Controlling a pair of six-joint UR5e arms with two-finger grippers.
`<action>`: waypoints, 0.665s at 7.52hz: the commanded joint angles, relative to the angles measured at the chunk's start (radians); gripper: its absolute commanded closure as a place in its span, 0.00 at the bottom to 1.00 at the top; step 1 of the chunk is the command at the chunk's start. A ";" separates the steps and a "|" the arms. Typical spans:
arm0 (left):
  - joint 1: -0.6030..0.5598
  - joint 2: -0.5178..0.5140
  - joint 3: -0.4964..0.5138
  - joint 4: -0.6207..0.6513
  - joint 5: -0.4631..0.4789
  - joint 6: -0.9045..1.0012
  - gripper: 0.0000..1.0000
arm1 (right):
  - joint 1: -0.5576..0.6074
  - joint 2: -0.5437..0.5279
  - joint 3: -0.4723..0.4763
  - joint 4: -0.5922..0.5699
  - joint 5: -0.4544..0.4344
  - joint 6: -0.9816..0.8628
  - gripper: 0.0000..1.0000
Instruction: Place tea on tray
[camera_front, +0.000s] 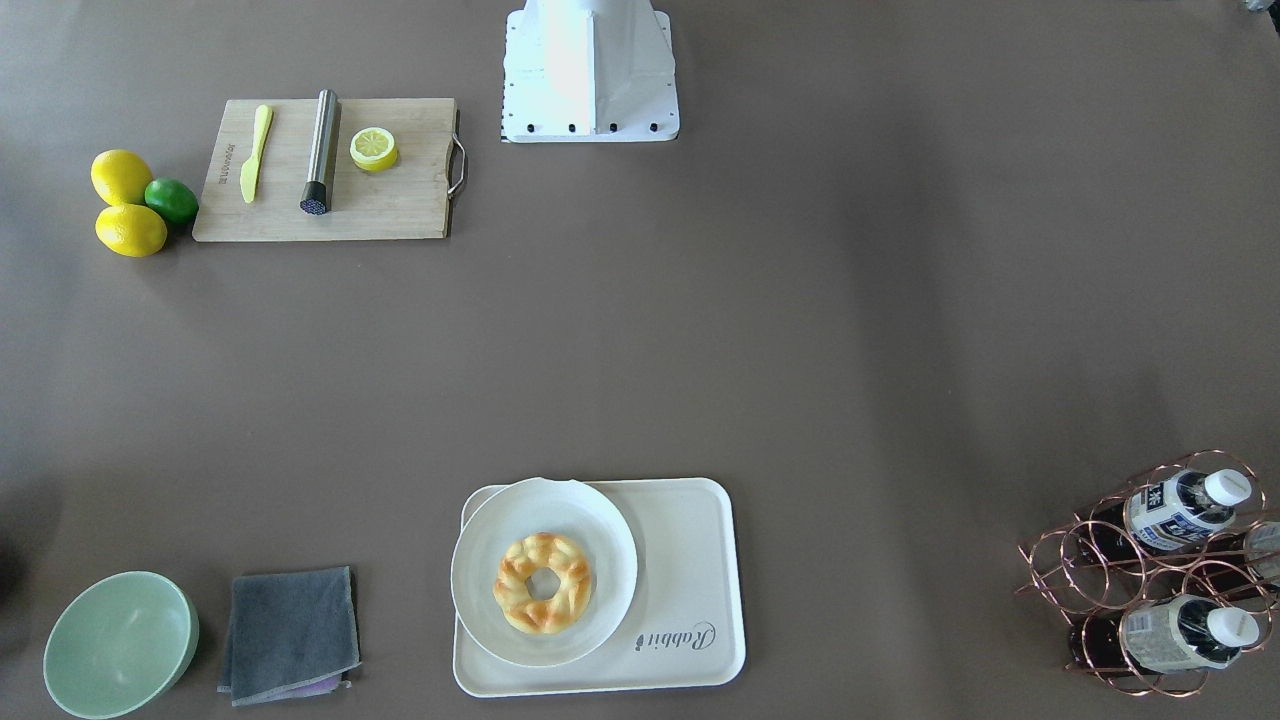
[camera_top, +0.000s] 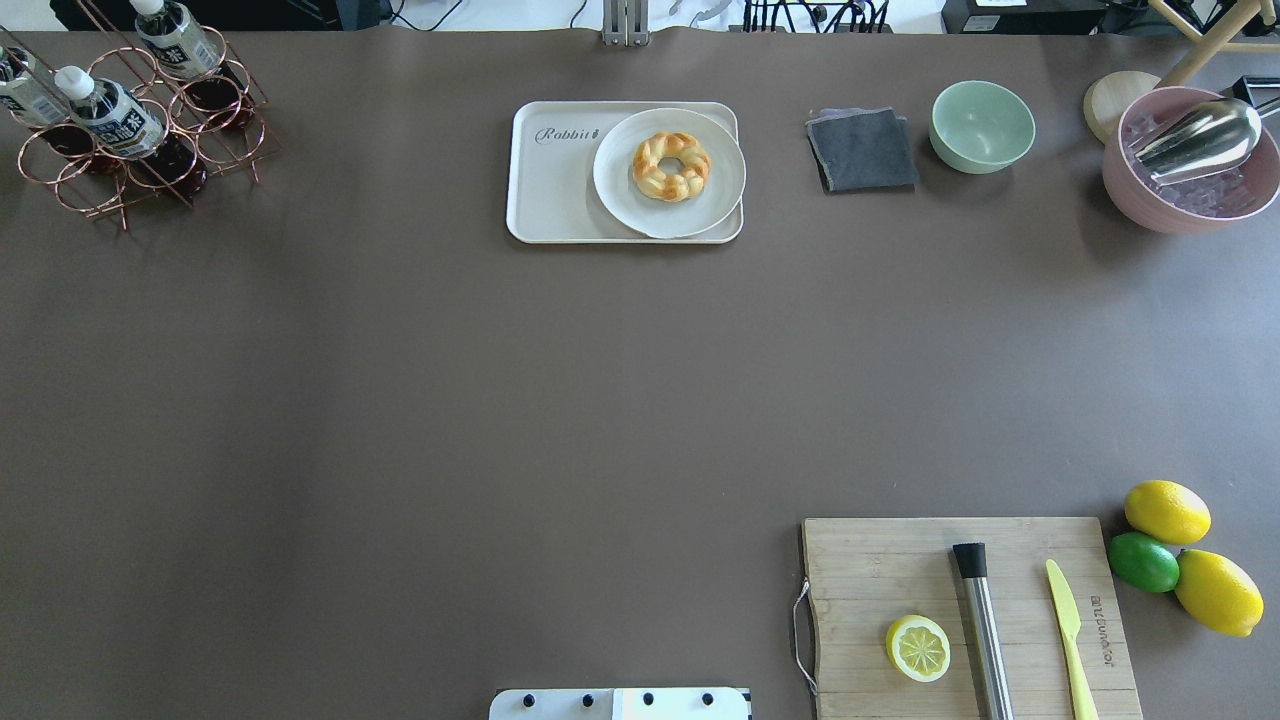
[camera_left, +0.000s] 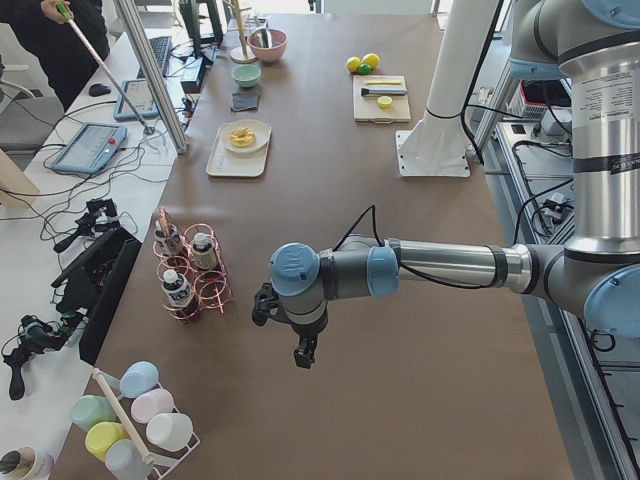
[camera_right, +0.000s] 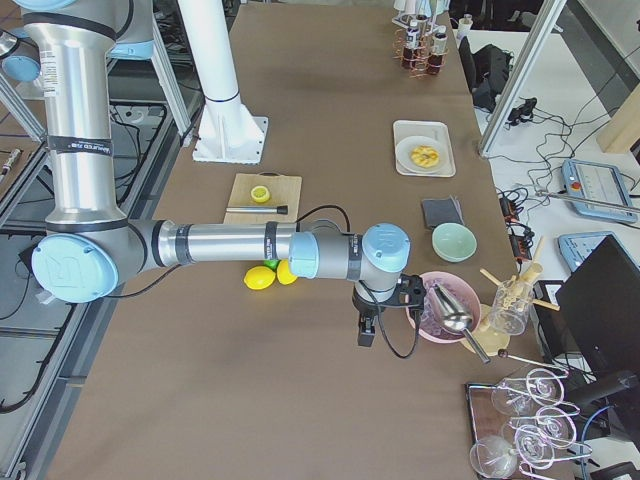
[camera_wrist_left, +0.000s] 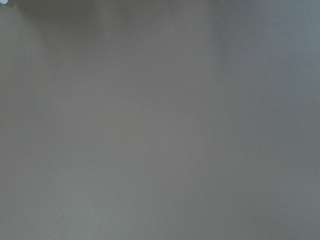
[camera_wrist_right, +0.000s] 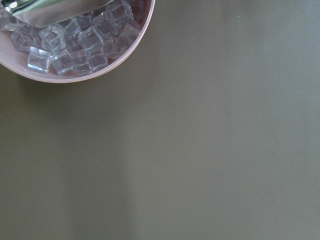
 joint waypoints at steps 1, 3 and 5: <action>0.000 0.000 -0.001 0.000 -0.001 -0.001 0.03 | 0.000 0.005 0.006 0.000 -0.001 0.001 0.00; 0.000 -0.001 0.000 0.000 -0.001 -0.001 0.03 | 0.000 0.006 0.004 0.000 -0.001 0.001 0.00; 0.000 -0.003 -0.004 -0.002 -0.002 -0.001 0.03 | -0.002 0.009 0.006 0.000 0.000 0.003 0.00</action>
